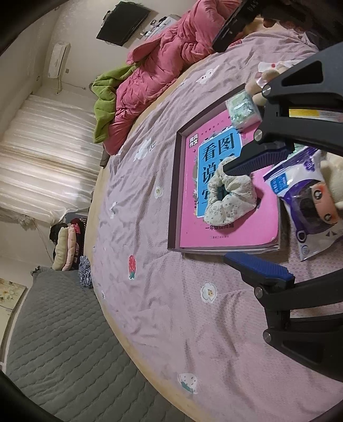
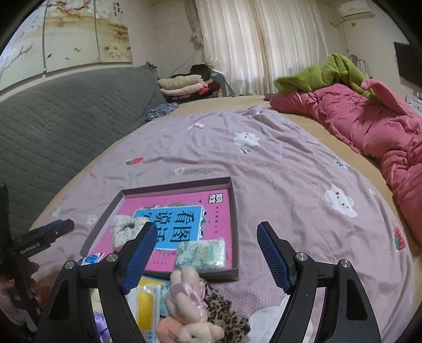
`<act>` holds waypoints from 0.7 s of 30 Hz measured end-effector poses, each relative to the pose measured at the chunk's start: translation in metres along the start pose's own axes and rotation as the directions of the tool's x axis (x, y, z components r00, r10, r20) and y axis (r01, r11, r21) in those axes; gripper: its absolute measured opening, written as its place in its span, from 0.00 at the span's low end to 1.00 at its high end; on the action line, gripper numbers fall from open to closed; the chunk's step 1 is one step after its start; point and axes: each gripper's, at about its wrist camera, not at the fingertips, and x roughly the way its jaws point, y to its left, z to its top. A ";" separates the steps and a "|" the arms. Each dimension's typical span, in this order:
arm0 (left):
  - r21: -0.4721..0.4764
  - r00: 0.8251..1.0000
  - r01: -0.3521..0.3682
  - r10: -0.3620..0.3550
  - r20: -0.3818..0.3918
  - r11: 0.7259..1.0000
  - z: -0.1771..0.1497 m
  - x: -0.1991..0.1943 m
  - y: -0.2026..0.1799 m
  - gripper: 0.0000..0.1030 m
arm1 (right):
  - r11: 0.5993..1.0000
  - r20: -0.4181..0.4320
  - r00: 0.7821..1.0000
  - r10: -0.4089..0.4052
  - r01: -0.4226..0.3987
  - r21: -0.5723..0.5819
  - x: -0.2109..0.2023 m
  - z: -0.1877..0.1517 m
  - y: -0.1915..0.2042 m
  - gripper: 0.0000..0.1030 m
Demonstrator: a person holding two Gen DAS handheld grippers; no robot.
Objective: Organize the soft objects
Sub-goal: 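Open both tools and withdraw them from the box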
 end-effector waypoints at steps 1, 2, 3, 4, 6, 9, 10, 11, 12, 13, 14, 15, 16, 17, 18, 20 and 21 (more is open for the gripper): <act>0.000 1.000 -0.001 0.001 0.000 1.000 0.000 0.000 0.000 0.58 | 1.000 -0.003 1.000 -0.002 0.002 -0.004 0.000 -0.002 0.002 0.77; -0.001 1.000 -0.003 0.003 0.001 1.000 -0.001 -0.003 0.000 0.58 | 1.000 -0.006 1.000 -0.003 0.003 -0.008 0.000 -0.004 0.003 0.77; -0.003 1.000 -0.003 0.003 0.003 1.000 -0.002 -0.004 0.000 0.58 | 1.000 -0.011 1.000 -0.003 0.002 -0.013 -0.001 -0.006 0.005 0.77; -0.005 1.000 -0.004 0.004 0.003 1.000 -0.003 -0.006 0.000 0.58 | 1.000 -0.014 1.000 -0.005 0.004 -0.022 -0.001 -0.008 0.008 0.77; -0.004 1.000 -0.005 0.005 0.001 1.000 -0.004 -0.008 -0.001 0.58 | 0.999 -0.013 1.000 -0.012 0.012 -0.045 -0.002 -0.010 0.012 0.77; -0.008 1.000 -0.009 0.009 0.001 1.000 -0.007 -0.011 -0.001 0.58 | 0.996 -0.011 0.999 -0.036 0.035 -0.082 -0.006 -0.015 0.018 0.77; -0.011 1.000 -0.007 0.007 0.001 1.000 -0.007 -0.011 -0.001 0.58 | 0.996 -0.018 0.999 -0.034 0.032 -0.081 -0.006 -0.017 0.018 0.77; -0.012 1.000 -0.007 0.007 -0.001 1.000 -0.008 -0.013 0.000 0.58 | 0.997 -0.025 0.999 -0.033 0.032 -0.076 -0.007 -0.019 0.017 0.77; -0.011 1.000 -0.011 0.011 -0.002 1.000 -0.010 -0.014 0.000 0.58 | 0.997 -0.030 0.999 -0.034 0.032 -0.073 -0.008 -0.021 0.016 0.77; -0.012 1.000 -0.012 0.012 -0.002 1.000 -0.011 -0.015 0.000 0.58 | 0.997 -0.033 0.999 -0.035 0.033 -0.071 -0.009 -0.022 0.015 0.77; -0.014 1.000 -0.013 0.013 -0.003 1.000 -0.012 -0.016 0.001 0.58 | 0.997 -0.035 0.999 -0.038 0.036 -0.070 -0.010 -0.023 0.014 0.77; -0.017 1.000 -0.014 0.014 -0.003 1.000 -0.013 -0.018 0.001 0.58 | 0.997 -0.035 0.998 -0.042 0.040 -0.071 -0.011 -0.025 0.014 0.77; -0.018 1.000 -0.014 0.014 -0.004 1.000 -0.014 -0.019 0.001 0.58 | 0.997 -0.035 0.998 -0.043 0.041 -0.072 -0.013 -0.025 0.013 0.77; -0.017 1.000 -0.016 0.016 -0.006 1.000 -0.015 -0.021 0.001 0.58 | 0.996 -0.037 0.998 -0.044 0.041 -0.073 -0.014 -0.026 0.013 0.77; -0.019 1.000 -0.018 0.018 -0.005 1.000 -0.016 -0.023 0.001 0.58 | 0.997 -0.041 0.998 -0.042 0.039 -0.072 -0.015 -0.027 0.013 0.77; -0.030 1.000 -0.007 0.007 -0.007 1.000 -0.018 -0.026 0.002 0.58 | 0.997 -0.050 0.998 -0.034 0.031 -0.064 -0.017 -0.030 0.012 0.77; -0.032 1.000 -0.004 0.004 -0.009 0.999 -0.019 -0.027 0.002 0.58 | 0.997 -0.051 0.998 -0.034 0.031 -0.064 -0.018 -0.031 0.012 0.77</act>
